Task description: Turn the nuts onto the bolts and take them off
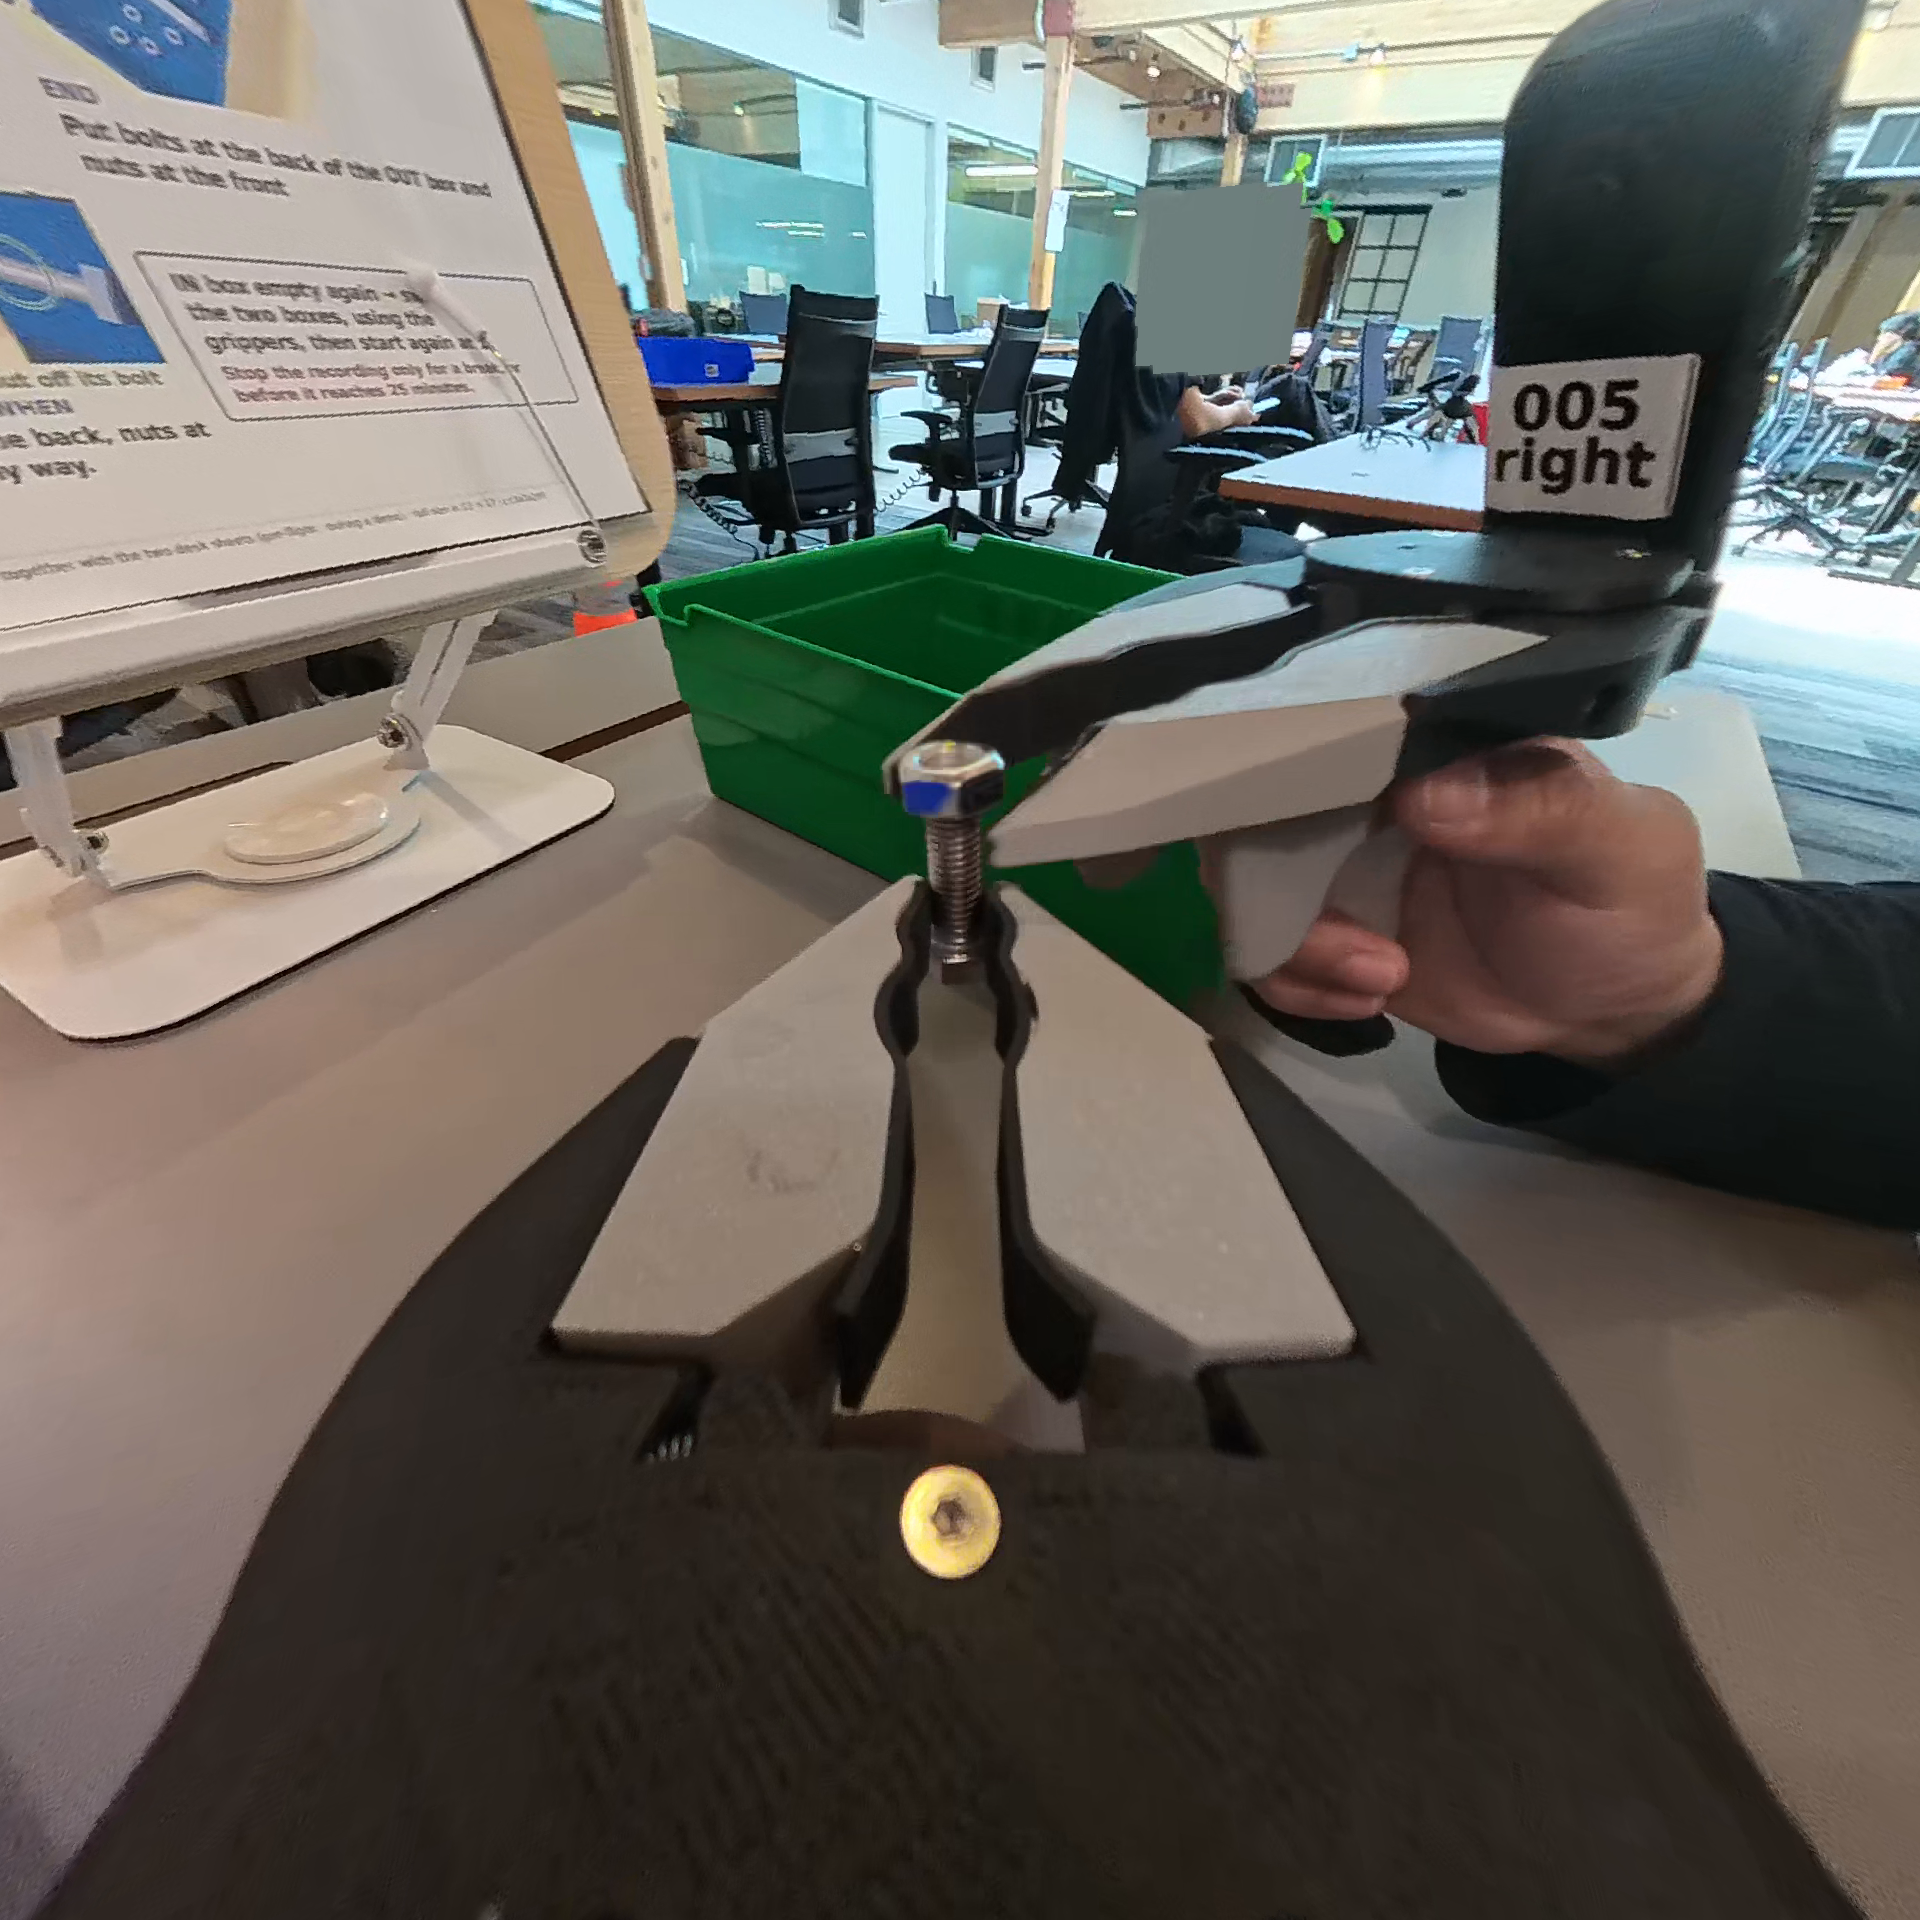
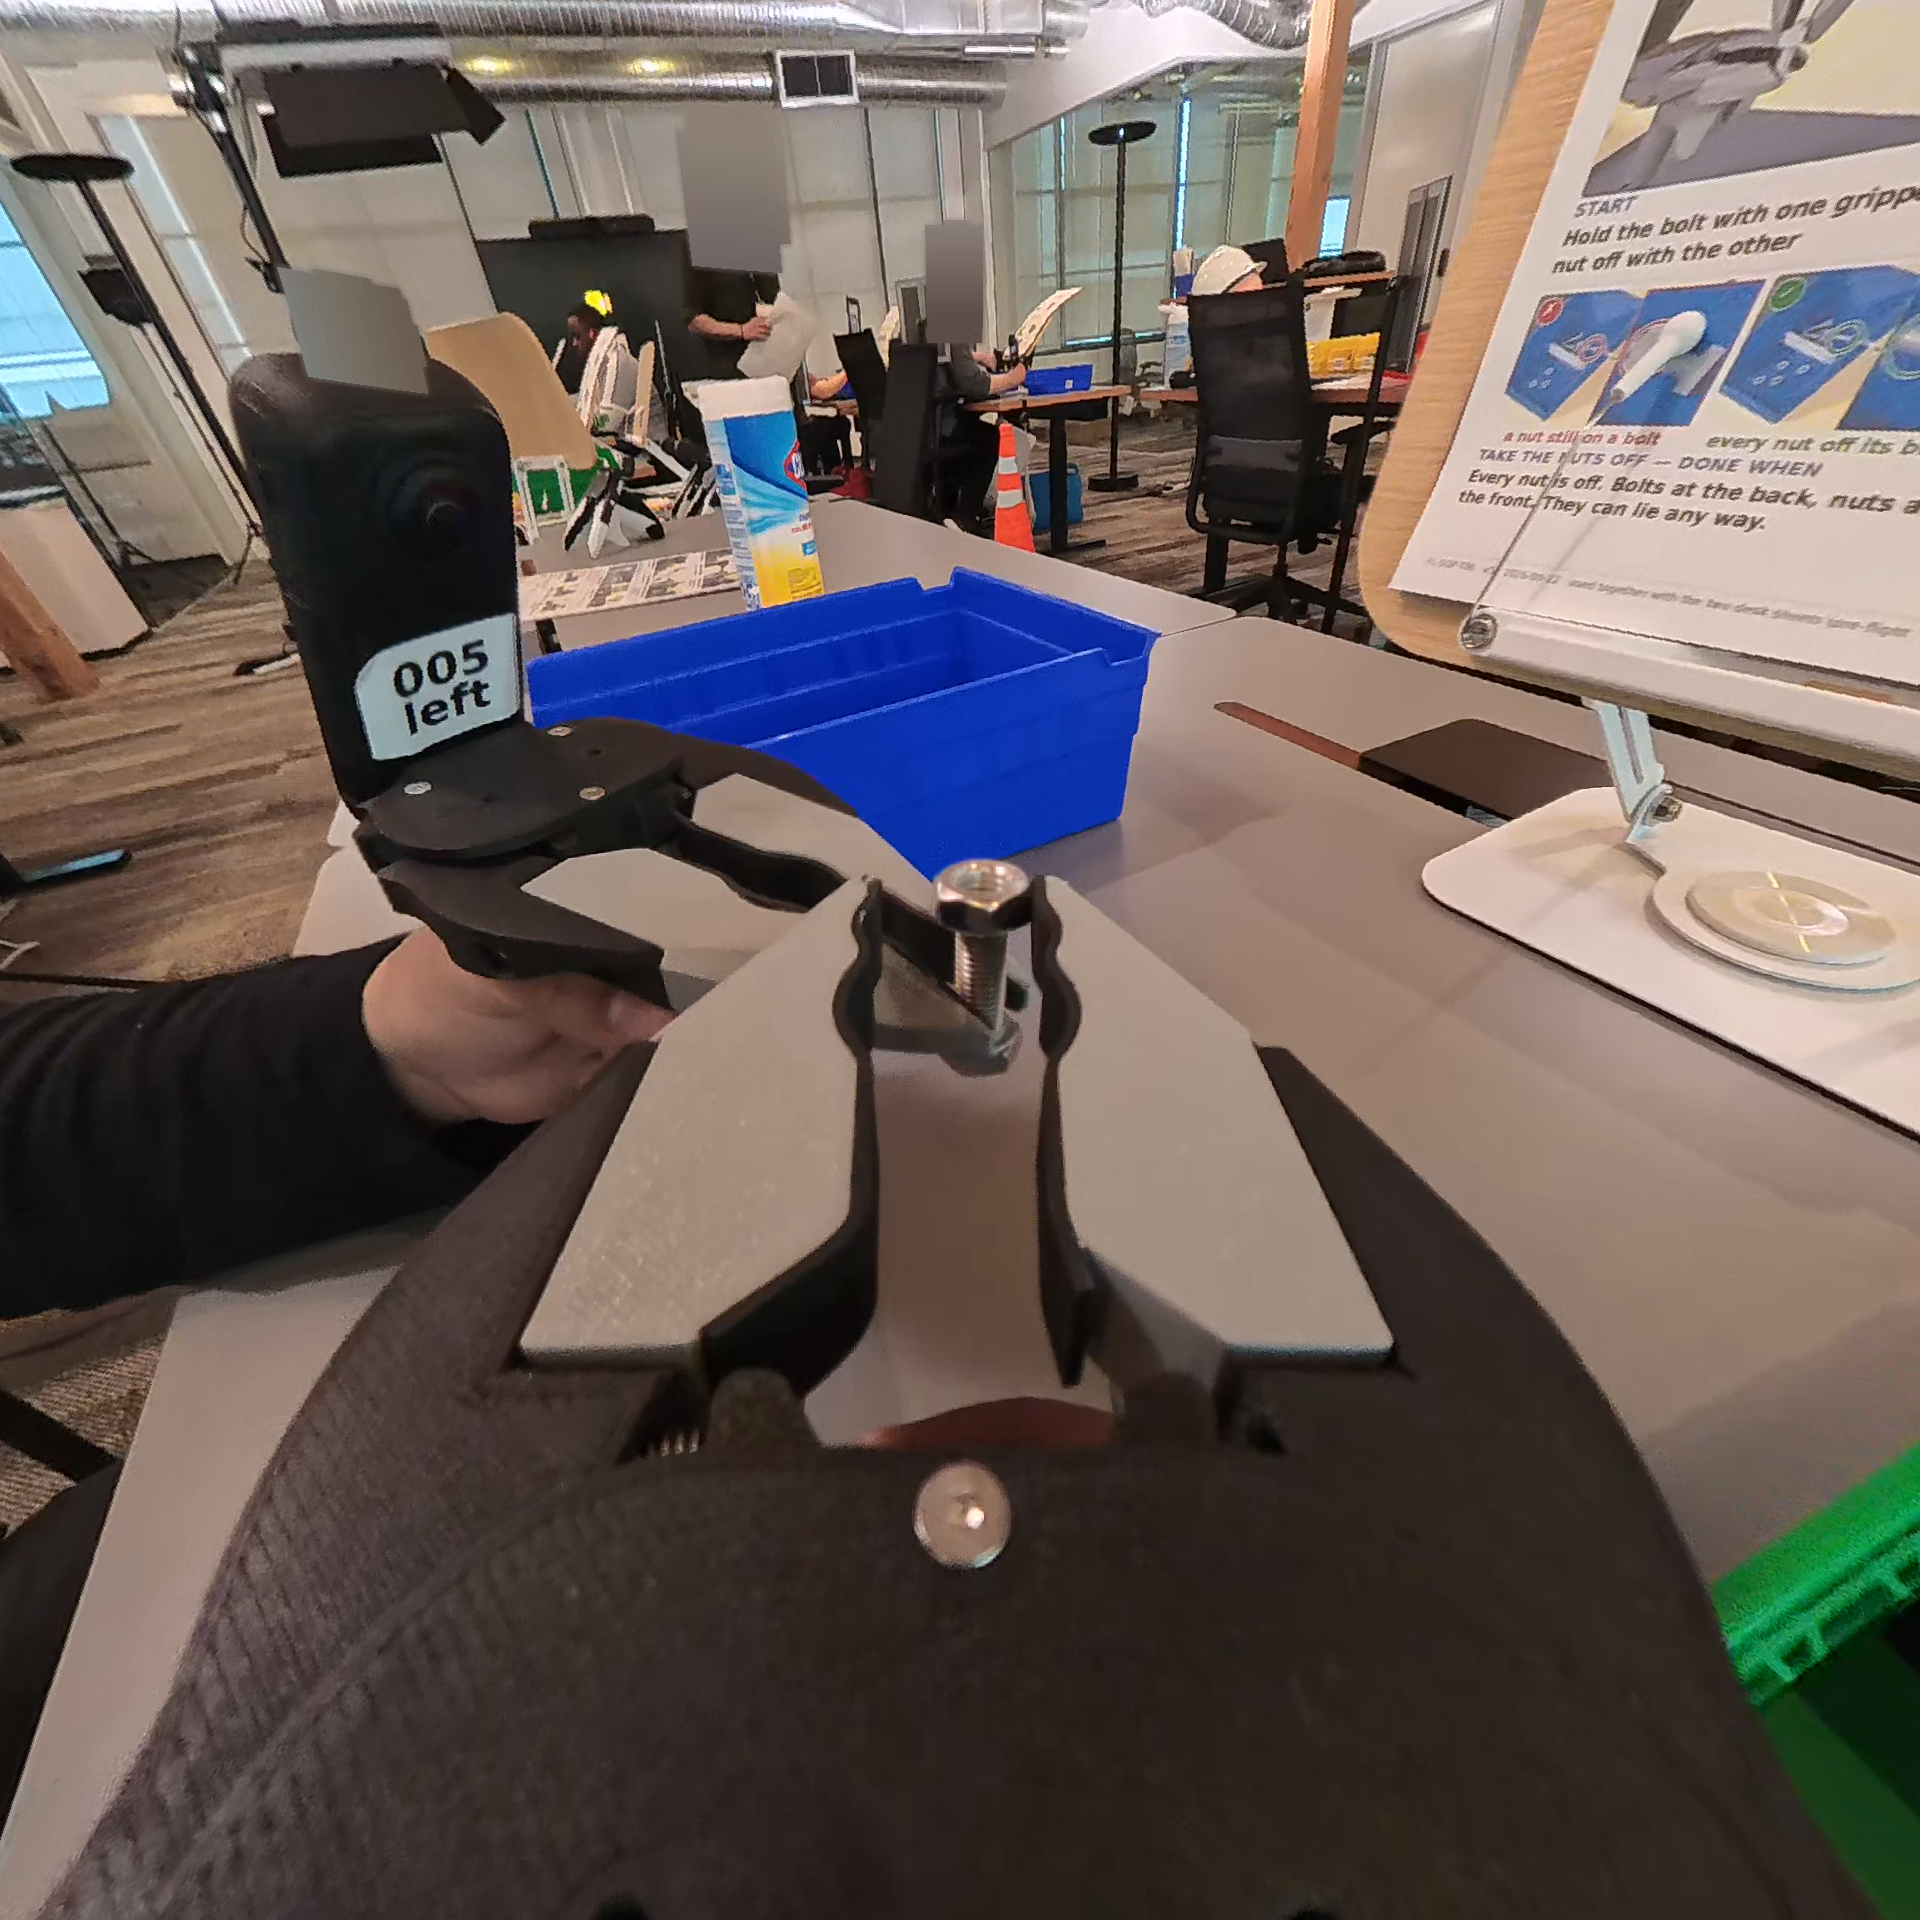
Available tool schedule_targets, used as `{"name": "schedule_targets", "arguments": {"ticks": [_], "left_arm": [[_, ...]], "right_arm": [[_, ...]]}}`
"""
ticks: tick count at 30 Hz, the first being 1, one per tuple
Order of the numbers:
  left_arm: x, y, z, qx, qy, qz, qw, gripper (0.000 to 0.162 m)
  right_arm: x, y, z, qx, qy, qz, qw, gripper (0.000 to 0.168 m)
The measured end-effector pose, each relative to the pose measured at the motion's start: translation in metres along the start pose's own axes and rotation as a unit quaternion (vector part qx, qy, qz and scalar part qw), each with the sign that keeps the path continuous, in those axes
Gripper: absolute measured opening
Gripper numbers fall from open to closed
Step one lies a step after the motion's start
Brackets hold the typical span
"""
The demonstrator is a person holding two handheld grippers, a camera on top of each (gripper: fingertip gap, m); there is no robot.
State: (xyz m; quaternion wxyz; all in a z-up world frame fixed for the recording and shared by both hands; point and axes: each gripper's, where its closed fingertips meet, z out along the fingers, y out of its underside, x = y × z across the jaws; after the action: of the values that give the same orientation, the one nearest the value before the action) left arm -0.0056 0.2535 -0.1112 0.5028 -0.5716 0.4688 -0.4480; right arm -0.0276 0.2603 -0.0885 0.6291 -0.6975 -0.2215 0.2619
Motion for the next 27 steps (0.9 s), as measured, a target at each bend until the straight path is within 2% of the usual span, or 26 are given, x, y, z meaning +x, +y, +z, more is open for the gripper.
{"name": "schedule_targets", "arguments": {"ticks": [8,19,27], "left_arm": [[0.02,0.003,0.006,-0.007,0.028,0.024,0.999,0.006],[-0.006,-0.004,-0.004,0.011,-0.009,-0.01,1.0,0.006],[0.001,0.0,0.0,-0.001,-0.001,0.001,1.0,0.006]], "right_arm": [[-0.007,0.006,0.005,-0.01,-0.013,-0.001,1.0,0.025],[0.004,-0.003,-0.002,0.008,0.009,0.001,1.0,0.028],[-0.001,0.002,0.002,-0.002,0.003,-0.004,1.0,0.024]]}}
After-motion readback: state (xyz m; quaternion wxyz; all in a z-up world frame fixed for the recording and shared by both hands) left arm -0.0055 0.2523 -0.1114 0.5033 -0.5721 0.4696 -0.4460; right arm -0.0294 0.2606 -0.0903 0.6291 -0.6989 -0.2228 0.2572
